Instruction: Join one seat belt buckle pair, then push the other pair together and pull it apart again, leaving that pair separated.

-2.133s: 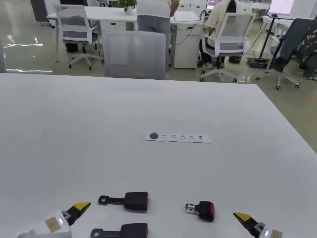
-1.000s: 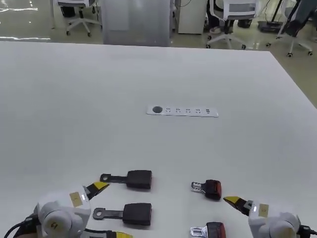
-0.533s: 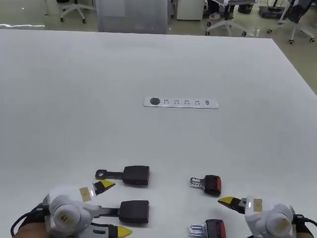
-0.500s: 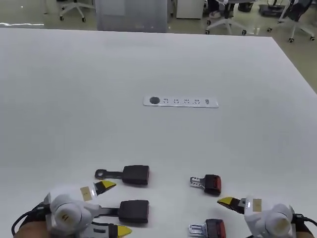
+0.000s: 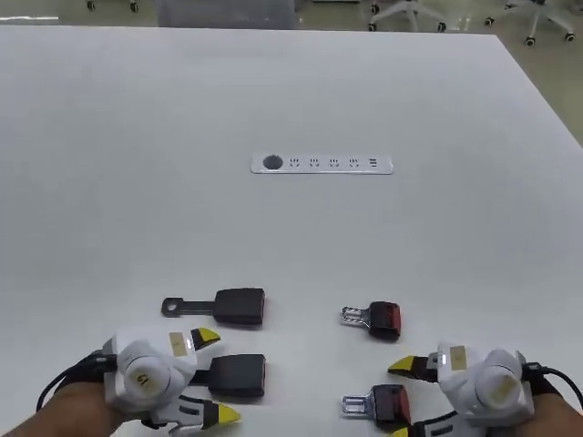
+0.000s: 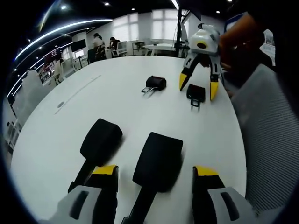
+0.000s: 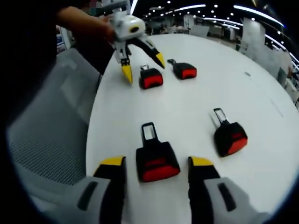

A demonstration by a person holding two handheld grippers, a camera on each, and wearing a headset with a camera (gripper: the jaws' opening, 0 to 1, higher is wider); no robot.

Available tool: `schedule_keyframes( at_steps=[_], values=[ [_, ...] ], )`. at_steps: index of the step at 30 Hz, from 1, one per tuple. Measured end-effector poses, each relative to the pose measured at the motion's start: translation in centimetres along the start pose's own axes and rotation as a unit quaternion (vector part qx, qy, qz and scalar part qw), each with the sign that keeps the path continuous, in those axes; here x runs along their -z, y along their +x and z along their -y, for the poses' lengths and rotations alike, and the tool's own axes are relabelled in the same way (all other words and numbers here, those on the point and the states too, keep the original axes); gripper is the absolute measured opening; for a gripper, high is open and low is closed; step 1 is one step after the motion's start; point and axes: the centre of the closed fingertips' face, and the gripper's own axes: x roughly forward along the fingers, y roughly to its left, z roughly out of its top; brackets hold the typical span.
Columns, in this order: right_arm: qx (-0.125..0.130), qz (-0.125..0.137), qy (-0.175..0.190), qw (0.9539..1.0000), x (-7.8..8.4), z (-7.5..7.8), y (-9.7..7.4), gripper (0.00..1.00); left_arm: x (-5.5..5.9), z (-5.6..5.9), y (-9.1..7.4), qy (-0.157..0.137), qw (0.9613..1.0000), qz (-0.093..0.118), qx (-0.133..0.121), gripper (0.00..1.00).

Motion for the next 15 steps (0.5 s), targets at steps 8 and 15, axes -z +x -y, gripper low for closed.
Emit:
schedule_keyframes(
  at_steps=[8,15],
  values=[
    [-0.002,-0.002,-0.023,0.9997,0.08,0.23,0.22,0.38,0.70,0.32,0.78,0.014,0.9995,-0.016,0.022,0.55],
    [-0.006,0.015,-0.028,0.9995,0.10,0.28,0.30,0.37,0.43,0.50,0.80,0.035,0.9986,-0.013,0.039,0.47]
  ],
)
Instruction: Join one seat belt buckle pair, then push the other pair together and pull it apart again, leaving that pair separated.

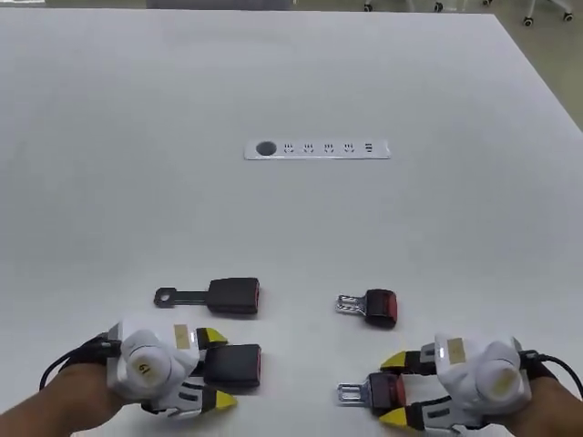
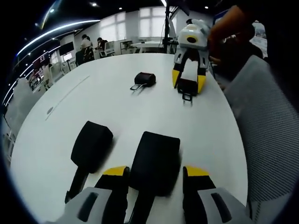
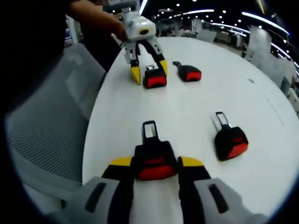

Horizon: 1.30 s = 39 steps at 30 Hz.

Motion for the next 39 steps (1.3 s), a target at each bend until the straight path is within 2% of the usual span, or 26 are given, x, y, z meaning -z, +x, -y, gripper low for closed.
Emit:
schedule_keyframes(
  at_steps=[2,3,4,8,21,32,39],
  values=[
    [0.003,0.006,0.003,1.0000,-0.1,0.2,0.0,0.36,0.1,-0.4,0.0,0.005,1.0000,-0.003,-0.005,0.41],
    [0.004,0.010,0.003,0.9999,-0.2,0.2,0.0,0.36,-0.3,0.0,0.1,0.010,0.9999,0.004,0.009,0.39],
    [0.005,0.014,0.002,0.9999,-0.2,0.3,0.1,0.36,-0.2,-0.3,0.1,0.012,0.9999,0.000,0.007,0.39],
    [0.005,0.026,0.006,0.9996,-0.5,0.5,0.1,0.36,-0.3,-0.5,0.0,0.021,0.9997,0.000,0.013,0.39],
    [0.002,0.063,0.014,0.9979,-1.2,0.8,0.5,0.36,-0.4,-0.7,-0.1,0.017,0.9997,0.012,0.012,0.38],
    [-0.002,0.094,0.030,0.9951,-2.7,0.9,1.7,0.36,-0.5,-0.6,-0.1,0.015,0.9997,0.013,0.014,0.37],
    [-0.003,0.104,0.030,0.9941,-3.8,0.9,2.7,0.36,-0.5,-0.4,-0.1,0.020,0.9996,0.008,0.019,0.37]
  ],
)
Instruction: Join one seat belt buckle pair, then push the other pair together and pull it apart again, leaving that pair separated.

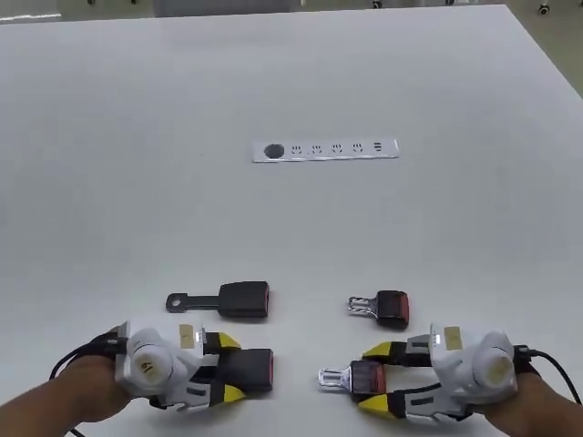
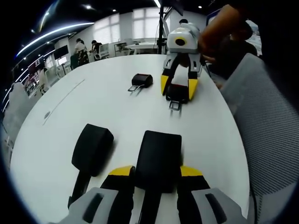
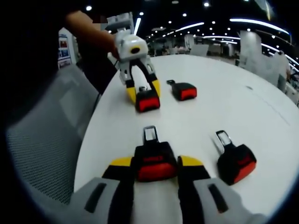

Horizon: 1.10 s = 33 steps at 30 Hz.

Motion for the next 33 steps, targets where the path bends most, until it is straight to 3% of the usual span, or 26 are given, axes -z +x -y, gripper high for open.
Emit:
schedule_keyframes(
  at_steps=[19,33],
  values=[
    [0.000,0.015,-0.002,0.9999,-3.1,-0.1,4.2,0.36,0.4,0.3,0.1,0.023,0.9995,-0.018,0.016,0.36],
    [-0.004,0.008,-0.012,0.9999,-4.7,-0.4,6.6,0.36,0.7,0.2,0.2,0.050,0.9975,-0.040,0.031,0.35]
  ],
)
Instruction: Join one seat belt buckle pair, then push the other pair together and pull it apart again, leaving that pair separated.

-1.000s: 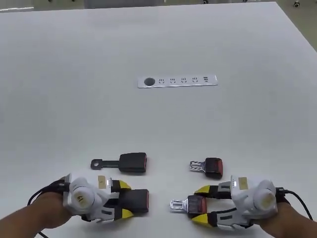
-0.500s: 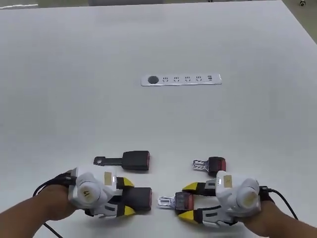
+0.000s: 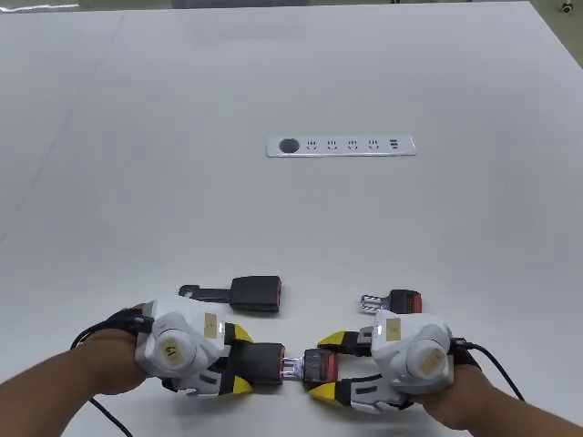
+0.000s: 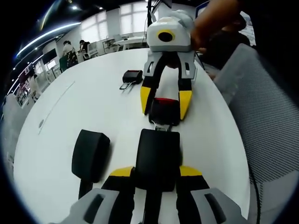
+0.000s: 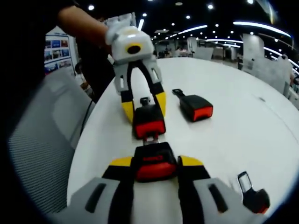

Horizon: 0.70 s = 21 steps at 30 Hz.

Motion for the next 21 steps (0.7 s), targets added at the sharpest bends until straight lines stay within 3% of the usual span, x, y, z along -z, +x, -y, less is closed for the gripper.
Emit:
schedule_keyframes(
  at_steps=[9,21],
  values=[
    [0.002,-0.010,0.001,0.9999,0.0,0.1,0.2,0.36,-0.1,0.0,0.1,0.015,0.9997,-0.017,0.008,0.34],
    [-0.003,-0.019,0.002,0.9998,-0.9,-0.1,0.9,0.35,-0.2,0.0,0.1,0.021,0.9995,-0.021,0.010,0.34]
  ],
)
